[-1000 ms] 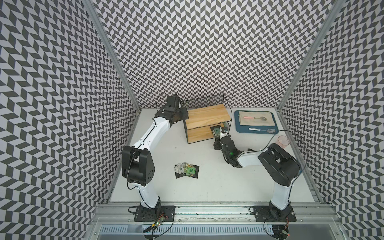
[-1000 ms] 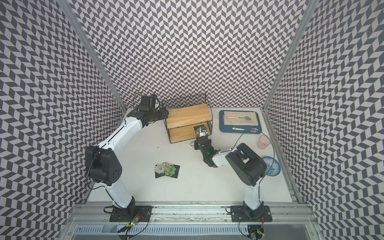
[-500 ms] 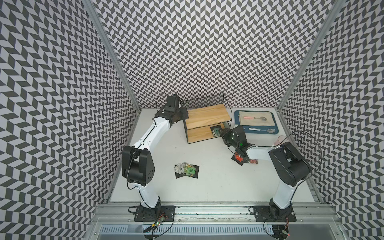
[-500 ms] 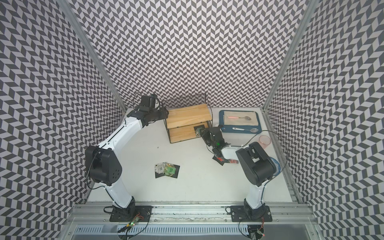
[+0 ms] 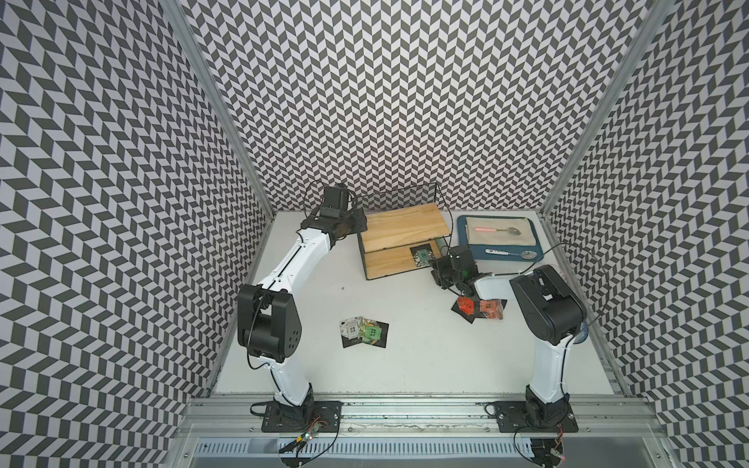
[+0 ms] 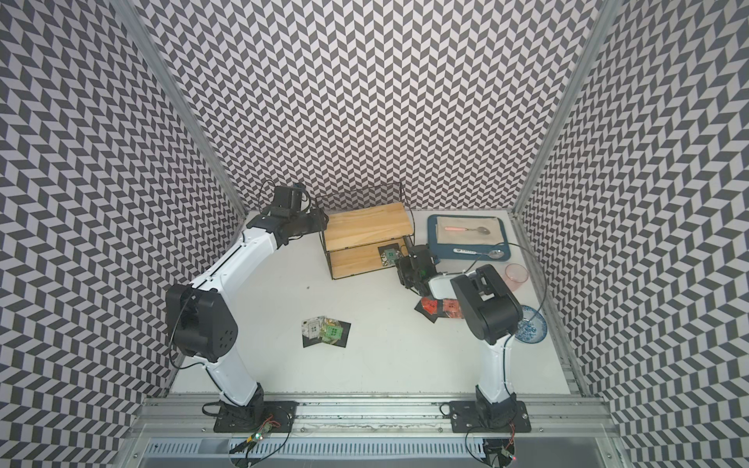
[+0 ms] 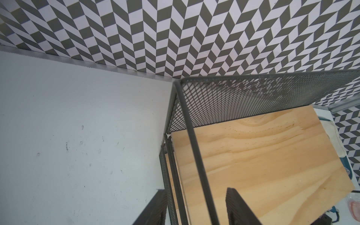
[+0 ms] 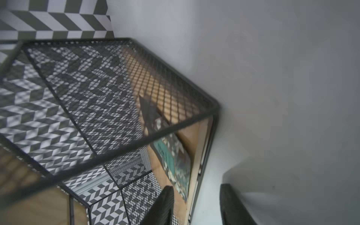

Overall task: Remove the tea bags from the shelf
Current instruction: Pick up the tea bag from the shelf.

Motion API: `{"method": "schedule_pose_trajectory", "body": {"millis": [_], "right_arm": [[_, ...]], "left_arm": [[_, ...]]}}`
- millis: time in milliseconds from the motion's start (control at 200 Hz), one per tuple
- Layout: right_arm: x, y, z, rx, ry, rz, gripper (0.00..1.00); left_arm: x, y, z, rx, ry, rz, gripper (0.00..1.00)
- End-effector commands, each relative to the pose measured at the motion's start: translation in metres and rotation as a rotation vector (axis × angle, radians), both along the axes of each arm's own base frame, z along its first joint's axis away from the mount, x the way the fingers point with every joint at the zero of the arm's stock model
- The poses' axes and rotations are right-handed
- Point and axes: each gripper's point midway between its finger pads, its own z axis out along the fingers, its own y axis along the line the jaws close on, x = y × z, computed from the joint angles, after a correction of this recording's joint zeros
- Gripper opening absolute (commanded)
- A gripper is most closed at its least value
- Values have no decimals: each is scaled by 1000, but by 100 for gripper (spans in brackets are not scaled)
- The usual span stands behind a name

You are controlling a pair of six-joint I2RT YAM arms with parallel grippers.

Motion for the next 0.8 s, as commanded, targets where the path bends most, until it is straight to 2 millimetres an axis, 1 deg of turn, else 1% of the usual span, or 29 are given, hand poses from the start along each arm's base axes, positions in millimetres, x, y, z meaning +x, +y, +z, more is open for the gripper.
{"method": "schedule_pose_trajectory", "body": {"millis": [0,135,240,391,521,581,586,611,661,696,796], "right_arm": [[8,2,5,-6,10,-7,47],[8,1,-1,-6,27,-19,49],[4,3,-13,-5,78,-12,48],[-4,-2,-30,-14,150,-39,48],[2,-5,-32,-27,167,-56,50],[3,-5,-39,-41,211,-54,50],[2,-6,-42,-46,221,-55,50],[1,-3,-44,-41,240,-41,50],[0,1,-52,-33,271,-23,49],[-1,3,-56,-29,285,-20,46],[-8,1,-66,-18,315,-34,40]], "left_arm": [[1,3,16,-20,-46,5,53],[2,2,18,-22,-48,4,53],[2,3,17,-19,-46,6,53],[2,3,17,-20,-46,7,53],[2,3,17,-20,-45,7,53],[2,3,18,-20,-46,8,53],[2,4,18,-20,-48,8,53],[2,4,18,-20,-48,8,53],[3,3,17,-21,-47,8,53],[3,3,18,-22,-47,8,53],[3,3,17,-22,-46,7,53]]}}
